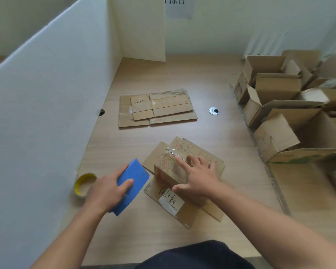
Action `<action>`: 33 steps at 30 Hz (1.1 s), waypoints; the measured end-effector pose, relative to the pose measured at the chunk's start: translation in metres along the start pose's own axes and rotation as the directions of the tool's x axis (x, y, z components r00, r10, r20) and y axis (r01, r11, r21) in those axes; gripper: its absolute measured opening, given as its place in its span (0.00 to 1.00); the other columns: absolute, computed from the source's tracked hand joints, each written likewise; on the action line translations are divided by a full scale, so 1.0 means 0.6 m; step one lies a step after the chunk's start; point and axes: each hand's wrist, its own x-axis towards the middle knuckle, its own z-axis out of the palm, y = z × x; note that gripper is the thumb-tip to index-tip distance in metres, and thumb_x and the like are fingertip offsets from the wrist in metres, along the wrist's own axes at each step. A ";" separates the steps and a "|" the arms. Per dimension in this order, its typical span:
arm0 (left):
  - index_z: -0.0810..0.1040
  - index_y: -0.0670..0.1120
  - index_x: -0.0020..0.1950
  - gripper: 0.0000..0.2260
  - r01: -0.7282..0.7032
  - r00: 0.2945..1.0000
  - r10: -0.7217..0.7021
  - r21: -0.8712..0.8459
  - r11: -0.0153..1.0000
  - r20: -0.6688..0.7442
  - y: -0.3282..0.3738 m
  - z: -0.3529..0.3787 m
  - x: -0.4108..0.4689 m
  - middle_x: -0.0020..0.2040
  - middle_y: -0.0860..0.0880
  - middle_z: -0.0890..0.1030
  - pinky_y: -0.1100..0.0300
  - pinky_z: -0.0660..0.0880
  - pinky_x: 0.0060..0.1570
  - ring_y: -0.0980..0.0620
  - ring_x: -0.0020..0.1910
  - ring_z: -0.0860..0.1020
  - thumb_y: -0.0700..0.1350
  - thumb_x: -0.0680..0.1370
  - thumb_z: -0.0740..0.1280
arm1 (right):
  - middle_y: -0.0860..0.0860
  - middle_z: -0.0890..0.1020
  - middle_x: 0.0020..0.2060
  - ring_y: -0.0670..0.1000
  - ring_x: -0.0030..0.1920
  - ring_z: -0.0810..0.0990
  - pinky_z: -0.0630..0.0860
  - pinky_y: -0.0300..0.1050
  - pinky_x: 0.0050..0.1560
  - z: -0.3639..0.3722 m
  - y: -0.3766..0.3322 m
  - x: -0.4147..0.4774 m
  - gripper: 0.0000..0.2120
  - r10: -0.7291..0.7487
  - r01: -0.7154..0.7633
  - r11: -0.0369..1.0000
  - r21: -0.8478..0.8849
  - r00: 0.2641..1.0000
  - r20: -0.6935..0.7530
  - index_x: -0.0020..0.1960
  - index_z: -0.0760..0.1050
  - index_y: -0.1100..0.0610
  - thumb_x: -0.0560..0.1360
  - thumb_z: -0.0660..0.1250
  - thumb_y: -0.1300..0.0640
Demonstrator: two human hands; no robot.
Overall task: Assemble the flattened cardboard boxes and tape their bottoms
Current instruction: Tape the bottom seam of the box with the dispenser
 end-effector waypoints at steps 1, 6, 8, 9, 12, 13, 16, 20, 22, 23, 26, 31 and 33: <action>0.65 0.68 0.73 0.24 -0.012 1.000 0.012 0.007 1.000 0.001 0.005 -0.001 0.001 0.50 0.55 0.81 0.58 0.76 0.37 0.52 0.44 0.78 0.60 0.77 0.62 | 0.48 0.54 0.74 0.56 0.74 0.51 0.52 0.71 0.69 0.006 -0.009 0.004 0.47 0.019 -0.019 1.000 -0.014 1.000 -0.013 0.74 0.36 0.30 0.65 0.59 0.22; 0.65 0.68 0.73 0.24 -0.033 0.999 0.033 -0.022 0.999 -0.007 0.019 -0.007 0.004 0.52 0.56 0.81 0.56 0.78 0.40 0.51 0.46 0.79 0.59 0.77 0.63 | 0.50 0.51 0.76 0.56 0.75 0.46 0.47 0.72 0.70 0.021 -0.017 0.015 0.39 -0.029 0.028 0.999 -0.042 0.999 -0.028 0.76 0.45 0.35 0.73 0.65 0.39; 0.65 0.69 0.73 0.24 -0.029 0.999 0.029 -0.034 0.999 -0.017 0.018 -0.010 0.005 0.51 0.56 0.81 0.56 0.78 0.40 0.52 0.45 0.79 0.60 0.77 0.63 | 0.48 0.48 0.78 0.56 0.78 0.42 0.43 0.73 0.71 0.011 0.000 0.016 0.39 -0.115 0.117 0.988 -0.101 0.993 0.032 0.77 0.45 0.35 0.76 0.65 0.50; 0.65 0.69 0.73 0.23 -0.031 0.999 0.030 -0.038 0.999 -0.023 0.016 -0.011 0.005 0.50 0.56 0.81 0.55 0.78 0.41 0.52 0.45 0.78 0.59 0.77 0.63 | 0.47 0.46 0.79 0.56 0.79 0.39 0.41 0.74 0.72 0.005 0.012 0.015 0.40 -0.167 0.173 0.972 -0.157 0.985 0.051 0.77 0.44 0.34 0.76 0.64 0.55; 0.65 0.70 0.72 0.24 -0.050 0.998 0.048 -0.054 0.997 -0.037 0.005 -0.011 0.003 0.48 0.56 0.81 0.54 0.78 0.44 0.52 0.44 0.78 0.59 0.77 0.64 | 0.46 0.39 0.80 0.60 0.78 0.31 0.37 0.74 0.72 -0.015 0.041 0.014 0.46 -0.265 0.264 0.910 -0.319 0.963 0.041 0.78 0.45 0.33 0.74 0.63 0.65; 0.65 0.70 0.72 0.24 -0.050 0.998 0.048 -0.059 0.997 -0.039 0.002 -0.011 0.002 0.48 0.55 0.80 0.53 0.78 0.44 0.52 0.44 0.77 0.59 0.77 0.64 | 0.46 0.39 0.80 0.60 0.78 0.32 0.38 0.73 0.72 -0.021 0.043 0.015 0.44 -0.264 0.261 0.909 -0.325 0.964 0.034 0.78 0.47 0.34 0.74 0.63 0.65; 0.65 0.69 0.73 0.24 -0.043 0.999 0.041 -0.064 0.997 -0.036 -0.007 -0.007 0.000 0.49 0.54 0.81 0.52 0.78 0.45 0.52 0.45 0.77 0.59 0.77 0.65 | 0.49 0.51 0.80 0.57 0.79 0.46 0.47 0.63 0.76 -0.023 0.018 0.014 0.31 -0.225 0.226 0.961 -0.161 0.974 0.022 0.77 0.55 0.35 0.78 0.61 0.51; 0.65 0.70 0.73 0.24 -0.064 0.998 0.063 -0.047 0.997 -0.023 -0.005 -0.005 -0.004 0.51 0.56 0.80 0.53 0.78 0.47 0.52 0.46 0.77 0.59 0.77 0.65 | 0.51 0.53 0.78 0.55 0.78 0.48 0.48 0.62 0.76 0.013 -0.027 0.009 0.36 -0.121 0.121 0.993 0.005 0.992 -0.033 0.78 0.48 0.38 0.75 0.54 0.29; 0.65 0.69 0.73 0.24 -0.079 0.997 0.078 -0.046 0.996 -0.021 -0.004 -0.005 -0.004 0.52 0.56 0.80 0.53 0.77 0.48 0.52 0.47 0.77 0.59 0.77 0.65 | 0.51 0.51 0.78 0.56 0.78 0.45 0.43 0.66 0.76 0.030 -0.042 0.009 0.40 -0.067 0.067 0.998 -0.008 0.997 -0.047 0.78 0.45 0.38 0.73 0.54 0.26; 0.65 0.69 0.73 0.24 -0.084 0.996 0.083 -0.049 0.995 -0.024 -0.004 -0.004 -0.005 0.52 0.56 0.81 0.52 0.77 0.48 0.51 0.47 0.77 0.58 0.77 0.65 | 0.51 0.50 0.77 0.56 0.78 0.44 0.42 0.67 0.75 0.036 -0.047 0.009 0.40 -0.052 0.051 0.998 -0.022 0.997 -0.053 0.78 0.45 0.39 0.73 0.56 0.27; 0.65 0.69 0.73 0.24 -0.109 0.994 0.107 -0.043 0.993 -0.036 -0.006 -0.004 -0.006 0.52 0.56 0.81 0.52 0.77 0.48 0.51 0.47 0.77 0.58 0.77 0.65 | 0.53 0.48 0.77 0.58 0.78 0.42 0.40 0.68 0.75 0.041 -0.050 0.017 0.37 -0.068 0.066 0.998 -0.024 0.996 -0.053 0.78 0.45 0.41 0.76 0.60 0.36; 0.66 0.71 0.71 0.24 -0.240 0.970 0.236 -0.075 0.968 -0.052 -0.015 -0.009 -0.005 0.51 0.58 0.83 0.53 0.77 0.46 0.52 0.44 0.79 0.56 0.77 0.69 | 0.48 0.45 0.81 0.55 0.80 0.39 0.39 0.62 0.76 0.021 0.005 0.033 0.35 -0.213 0.213 0.977 -0.001 0.977 0.026 0.79 0.47 0.39 0.79 0.61 0.55; 0.66 0.73 0.69 0.24 -0.329 0.944 0.324 -0.092 0.940 -0.065 -0.021 -0.011 -0.006 0.50 0.59 0.83 0.57 0.76 0.43 0.55 0.42 0.78 0.57 0.76 0.68 | 0.44 0.44 0.81 0.56 0.80 0.36 0.42 0.61 0.78 0.009 0.030 0.033 0.39 -0.248 0.251 0.968 -0.025 0.965 0.090 0.79 0.47 0.36 0.77 0.59 0.62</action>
